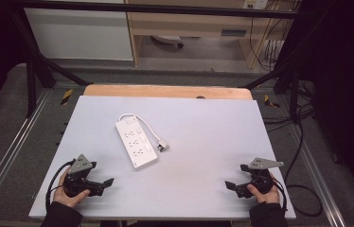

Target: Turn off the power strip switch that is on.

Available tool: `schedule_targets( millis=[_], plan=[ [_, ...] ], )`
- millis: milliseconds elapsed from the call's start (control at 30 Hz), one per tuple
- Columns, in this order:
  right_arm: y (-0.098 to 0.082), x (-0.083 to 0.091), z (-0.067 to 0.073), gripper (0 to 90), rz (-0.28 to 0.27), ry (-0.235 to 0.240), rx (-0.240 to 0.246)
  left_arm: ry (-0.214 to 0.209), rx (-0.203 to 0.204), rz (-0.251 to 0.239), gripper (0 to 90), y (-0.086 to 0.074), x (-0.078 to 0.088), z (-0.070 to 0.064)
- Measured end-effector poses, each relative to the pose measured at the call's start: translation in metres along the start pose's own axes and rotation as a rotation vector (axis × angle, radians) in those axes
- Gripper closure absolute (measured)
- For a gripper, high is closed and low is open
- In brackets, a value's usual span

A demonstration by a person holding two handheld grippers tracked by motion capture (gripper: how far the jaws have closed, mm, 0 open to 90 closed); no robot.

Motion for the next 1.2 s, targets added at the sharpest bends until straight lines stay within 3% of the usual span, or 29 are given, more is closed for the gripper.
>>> schedule_targets(
  millis=[1200],
  plan=[
    [-0.0009, -0.0030, -0.0002, 1.3, 0.017, -0.006, 0.006, 0.017, -0.009, 0.017, 4.5, 0.0074, 0.0000, -0.0041]
  ],
)
Point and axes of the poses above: each handheld gripper's, and its own axes: x roughly backward along the jaws, y roughly out of its top, z roughly to its left, the point moved 6 cm from there along -x, roughly forward along the jaws, and after that the axes turned 6 degrees about x, right-handed, at the moved point
